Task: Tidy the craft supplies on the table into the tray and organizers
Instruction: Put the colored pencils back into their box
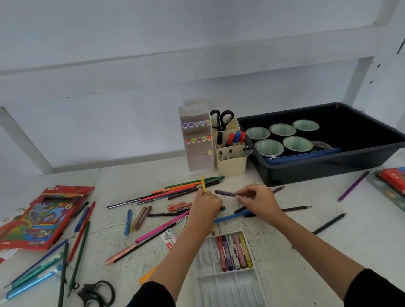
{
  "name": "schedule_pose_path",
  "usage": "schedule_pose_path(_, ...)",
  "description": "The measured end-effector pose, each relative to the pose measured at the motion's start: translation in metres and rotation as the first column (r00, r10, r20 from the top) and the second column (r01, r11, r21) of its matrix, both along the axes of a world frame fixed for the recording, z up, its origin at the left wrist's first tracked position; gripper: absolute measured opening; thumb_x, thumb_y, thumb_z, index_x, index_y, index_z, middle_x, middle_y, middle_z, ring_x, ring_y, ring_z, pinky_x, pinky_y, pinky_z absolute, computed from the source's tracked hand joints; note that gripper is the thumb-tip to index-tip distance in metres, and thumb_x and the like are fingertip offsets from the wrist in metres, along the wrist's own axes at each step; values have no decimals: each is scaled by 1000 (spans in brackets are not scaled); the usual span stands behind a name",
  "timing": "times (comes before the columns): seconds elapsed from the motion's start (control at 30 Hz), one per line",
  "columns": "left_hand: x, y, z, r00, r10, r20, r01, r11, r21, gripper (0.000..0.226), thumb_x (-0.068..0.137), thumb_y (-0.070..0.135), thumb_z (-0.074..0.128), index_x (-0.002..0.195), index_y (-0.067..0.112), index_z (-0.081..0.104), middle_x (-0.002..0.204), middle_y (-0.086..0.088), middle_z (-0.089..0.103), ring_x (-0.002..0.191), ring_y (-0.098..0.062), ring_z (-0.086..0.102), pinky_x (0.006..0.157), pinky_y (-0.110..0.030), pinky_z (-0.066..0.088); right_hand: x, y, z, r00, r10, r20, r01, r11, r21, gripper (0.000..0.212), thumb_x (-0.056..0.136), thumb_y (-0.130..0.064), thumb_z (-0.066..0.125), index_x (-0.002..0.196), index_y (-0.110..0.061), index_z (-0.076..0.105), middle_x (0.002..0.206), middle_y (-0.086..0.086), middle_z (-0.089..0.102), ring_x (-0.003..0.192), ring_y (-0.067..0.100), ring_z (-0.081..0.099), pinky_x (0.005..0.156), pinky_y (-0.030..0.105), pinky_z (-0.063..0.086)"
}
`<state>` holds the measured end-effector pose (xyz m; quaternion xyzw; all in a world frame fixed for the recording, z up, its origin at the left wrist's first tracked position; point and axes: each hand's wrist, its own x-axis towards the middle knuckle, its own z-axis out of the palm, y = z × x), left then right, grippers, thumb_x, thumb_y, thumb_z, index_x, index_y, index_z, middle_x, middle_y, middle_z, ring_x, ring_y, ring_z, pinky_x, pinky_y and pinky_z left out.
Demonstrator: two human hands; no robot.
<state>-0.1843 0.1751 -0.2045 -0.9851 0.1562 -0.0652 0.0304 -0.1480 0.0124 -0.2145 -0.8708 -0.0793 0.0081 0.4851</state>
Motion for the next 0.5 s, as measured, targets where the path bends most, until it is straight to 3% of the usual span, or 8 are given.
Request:
schedule_pose_path(0.07, -4, 1, 1, 998, -21, 53, 33, 969, -246, 26, 91, 16, 58, 117, 14, 62, 110, -3, 65, 110, -22, 52, 94, -31, 25, -4, -6, 5, 999, -33, -43, 40, 987, 156, 15, 81, -12, 71, 96, -13, 71, 87, -2, 70, 84, 10, 65, 72, 17, 51)
schedule_pose_path(0.17, -14, -1, 10, 985, 21, 174, 95, 773, -627, 26, 84, 14, 67, 110, 10, 68, 92, -4, 69, 89, -19, 59, 84, -29, 36, -14, -11, 15, 991, -62, -121, 104, 922, 374, 12, 83, -13, 69, 96, -13, 70, 89, 2, 71, 84, 13, 66, 70, 17, 50)
schedule_pose_path(0.33, -36, -6, 30, 975, 143, 170, 63, 558, -828, 21, 85, 12, 66, 105, 12, 68, 89, 5, 63, 75, 0, 55, 73, -12, 44, -38, -4, 29, 982, -54, -181, 140, 850, 508, 12, 88, -14, 63, 99, -10, 66, 88, 9, 71, 76, 18, 67, 66, 20, 55)
schedule_pose_path(0.43, -51, -3, 35, 974, 224, 17, -86, 443, -892, 20, 85, 12, 66, 105, 11, 68, 85, 2, 63, 69, 0, 56, 65, -9, 46, -58, 5, 32, 984, -8, -180, 97, 866, 490, 14, 87, -15, 64, 100, -9, 68, 85, 12, 71, 75, 23, 69, 68, 27, 58)
schedule_pose_path(0.5, -63, 3, 31, 960, 260, -104, -201, 381, -903, 20, 83, 16, 69, 102, 9, 68, 81, -1, 66, 69, -7, 61, 65, -10, 49, -72, 14, 31, 981, 40, -188, 48, 896, 442, 14, 86, -13, 65, 98, -8, 70, 84, 12, 71, 74, 22, 68, 65, 25, 57)
